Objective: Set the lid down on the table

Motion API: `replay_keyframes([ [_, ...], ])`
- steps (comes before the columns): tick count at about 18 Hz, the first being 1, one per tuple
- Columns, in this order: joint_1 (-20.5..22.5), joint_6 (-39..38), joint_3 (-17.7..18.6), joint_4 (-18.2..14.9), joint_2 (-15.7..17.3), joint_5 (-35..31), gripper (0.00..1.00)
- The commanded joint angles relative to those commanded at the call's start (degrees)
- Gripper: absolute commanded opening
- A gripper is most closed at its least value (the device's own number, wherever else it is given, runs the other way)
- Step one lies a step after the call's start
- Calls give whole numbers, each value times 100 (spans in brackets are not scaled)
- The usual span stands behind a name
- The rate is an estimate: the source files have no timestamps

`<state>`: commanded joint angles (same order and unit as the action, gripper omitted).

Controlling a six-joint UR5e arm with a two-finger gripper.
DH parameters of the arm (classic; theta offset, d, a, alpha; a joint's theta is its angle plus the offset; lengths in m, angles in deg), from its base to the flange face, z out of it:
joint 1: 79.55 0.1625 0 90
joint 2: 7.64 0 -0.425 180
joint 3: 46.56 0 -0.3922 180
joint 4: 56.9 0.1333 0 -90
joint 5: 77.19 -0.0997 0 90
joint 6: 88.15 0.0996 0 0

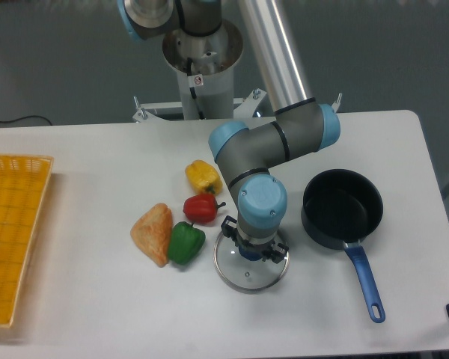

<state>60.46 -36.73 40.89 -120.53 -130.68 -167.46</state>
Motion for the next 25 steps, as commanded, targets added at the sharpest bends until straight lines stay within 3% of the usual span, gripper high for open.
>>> replay_keyframes([
  [15, -9, 0, 18, 53, -35, -9, 64],
  [25, -9, 18, 18, 62, -26, -18, 76],
])
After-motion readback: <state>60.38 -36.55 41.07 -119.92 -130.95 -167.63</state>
